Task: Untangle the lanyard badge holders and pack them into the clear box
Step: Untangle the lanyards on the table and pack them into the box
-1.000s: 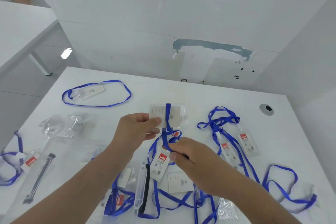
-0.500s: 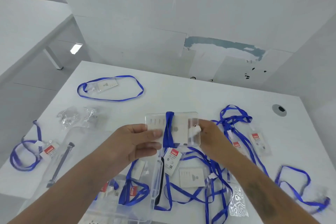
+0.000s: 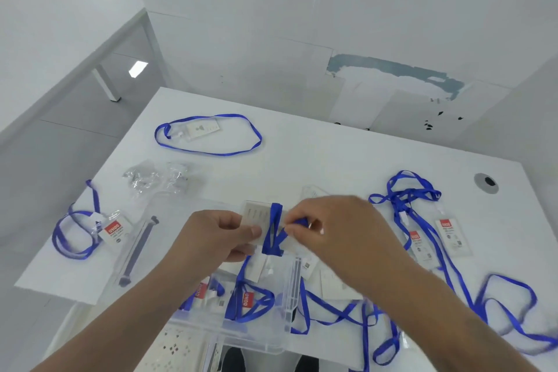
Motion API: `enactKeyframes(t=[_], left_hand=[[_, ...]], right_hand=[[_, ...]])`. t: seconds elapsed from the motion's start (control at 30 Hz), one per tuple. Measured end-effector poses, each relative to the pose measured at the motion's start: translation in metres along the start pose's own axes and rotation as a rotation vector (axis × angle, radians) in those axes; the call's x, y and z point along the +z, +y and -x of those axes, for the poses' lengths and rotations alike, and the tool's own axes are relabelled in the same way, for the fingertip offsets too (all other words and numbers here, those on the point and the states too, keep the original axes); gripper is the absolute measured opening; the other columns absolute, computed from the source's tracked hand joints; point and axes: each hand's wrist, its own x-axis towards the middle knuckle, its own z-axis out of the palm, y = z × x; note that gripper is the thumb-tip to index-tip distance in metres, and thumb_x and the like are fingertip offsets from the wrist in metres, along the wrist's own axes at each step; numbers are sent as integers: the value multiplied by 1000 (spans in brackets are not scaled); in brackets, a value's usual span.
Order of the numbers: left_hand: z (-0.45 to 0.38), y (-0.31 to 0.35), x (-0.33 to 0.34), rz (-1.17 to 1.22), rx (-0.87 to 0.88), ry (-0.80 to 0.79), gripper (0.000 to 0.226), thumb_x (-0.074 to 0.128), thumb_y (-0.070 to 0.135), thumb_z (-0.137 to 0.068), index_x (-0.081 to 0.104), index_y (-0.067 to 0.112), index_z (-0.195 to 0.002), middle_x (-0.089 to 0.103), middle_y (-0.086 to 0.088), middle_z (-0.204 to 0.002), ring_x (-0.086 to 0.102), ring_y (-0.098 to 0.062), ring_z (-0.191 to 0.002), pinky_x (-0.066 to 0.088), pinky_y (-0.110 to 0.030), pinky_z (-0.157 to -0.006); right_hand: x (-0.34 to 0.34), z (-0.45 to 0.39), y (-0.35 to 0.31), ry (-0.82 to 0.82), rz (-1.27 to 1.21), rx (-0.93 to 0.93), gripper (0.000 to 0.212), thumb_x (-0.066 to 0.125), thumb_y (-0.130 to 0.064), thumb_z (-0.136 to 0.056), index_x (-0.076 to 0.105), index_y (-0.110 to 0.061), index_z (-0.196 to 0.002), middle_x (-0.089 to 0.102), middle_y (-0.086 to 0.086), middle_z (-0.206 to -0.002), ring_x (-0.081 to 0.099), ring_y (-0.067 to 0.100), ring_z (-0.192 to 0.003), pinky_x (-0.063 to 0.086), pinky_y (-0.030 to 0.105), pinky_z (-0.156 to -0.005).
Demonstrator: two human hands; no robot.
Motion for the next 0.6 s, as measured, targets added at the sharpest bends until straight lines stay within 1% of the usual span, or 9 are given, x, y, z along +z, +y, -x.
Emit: enactKeyframes(t=[0.03, 0.13, 0.17, 0.23, 0.3, 0.4, 0.47, 0.53, 0.6], left_hand=[[2, -1, -4, -5, -12, -24, 9, 78, 19, -81, 77, 11, -85, 77, -6, -74, 75, -20, -73, 61, -33, -74], [8, -6, -19, -7, -45, -98, 10, 79, 17, -79, 77, 12, -87, 77, -8, -76, 75, -18, -71, 62, -30, -72], [10, -8, -23, -8, -59, -119, 10, 79, 17, -78, 77, 12, -87, 77, -8, -77, 75, -19, -72, 62, -30, -72], [10, -16, -34, -16, -109, -151, 11, 79, 17, -78, 76, 12, -87, 77, -9, -80, 75, -22, -74, 62, -33, -75], [8, -26, -43, -33, -169, -173, 12, 80, 18, -78, 76, 11, -87, 77, -11, -80, 75, -24, -74, 61, -37, -80], [0, -46, -52, -33, -236, -120, 21, 76, 26, -81, 71, 14, -98, 77, -11, -80, 76, -25, -76, 62, -34, -74], [-8, -58, -53, -58, -211, -55, 20, 69, 28, -89, 70, 14, -103, 77, -10, -83, 75, -24, -79, 61, -32, -72], [-13, -68, -52, -175, -151, -3, 14, 63, 29, -93, 70, 17, -98, 74, -5, -87, 71, -24, -86, 61, -30, -73], [-18, -76, -50, -296, -111, 15, 12, 61, 30, -94, 68, 23, -86, 72, -4, -84, 71, -25, -85, 60, -32, -75]], right_hand=[[2, -8, 3, -5, -13, 0, 15, 58, -44, -90, 69, -37, -97, 67, -18, -91, 58, 1, -87, 50, 26, -80], [17, -28, 4, -79, -58, -44, 7, 68, -43, -85, 70, -36, -87, 63, -19, -101, 56, 0, -96, 48, 27, -86], [21, -31, 4, -106, -105, -30, 7, 70, -42, -83, 70, -36, -84, 64, -18, -101, 57, 0, -96, 48, 28, -87], [33, -36, 1, -173, -247, 35, 7, 75, -39, -79, 71, -33, -81, 69, -17, -88, 62, 0, -84, 53, 29, -80], [46, -38, -1, -234, -319, 72, 9, 78, -35, -76, 72, -31, -82, 70, -16, -79, 64, 1, -74, 54, 26, -74], [70, -45, -7, -298, -306, 80, 15, 79, -34, -75, 72, -32, -88, 71, -15, -81, 63, -4, -72, 52, 18, -69], [83, -49, -7, -329, -269, 84, 16, 79, -34, -76, 72, -31, -90, 71, -14, -84, 63, -4, -75, 51, 18, -67], [95, -54, -8, -363, -198, 79, 17, 78, -34, -77, 72, -29, -92, 71, -12, -89, 64, 1, -81, 53, 24, -74], [105, -59, -9, -405, -115, 67, 18, 75, -33, -79, 71, -27, -95, 68, -11, -92, 64, 8, -88, 53, 30, -79]])
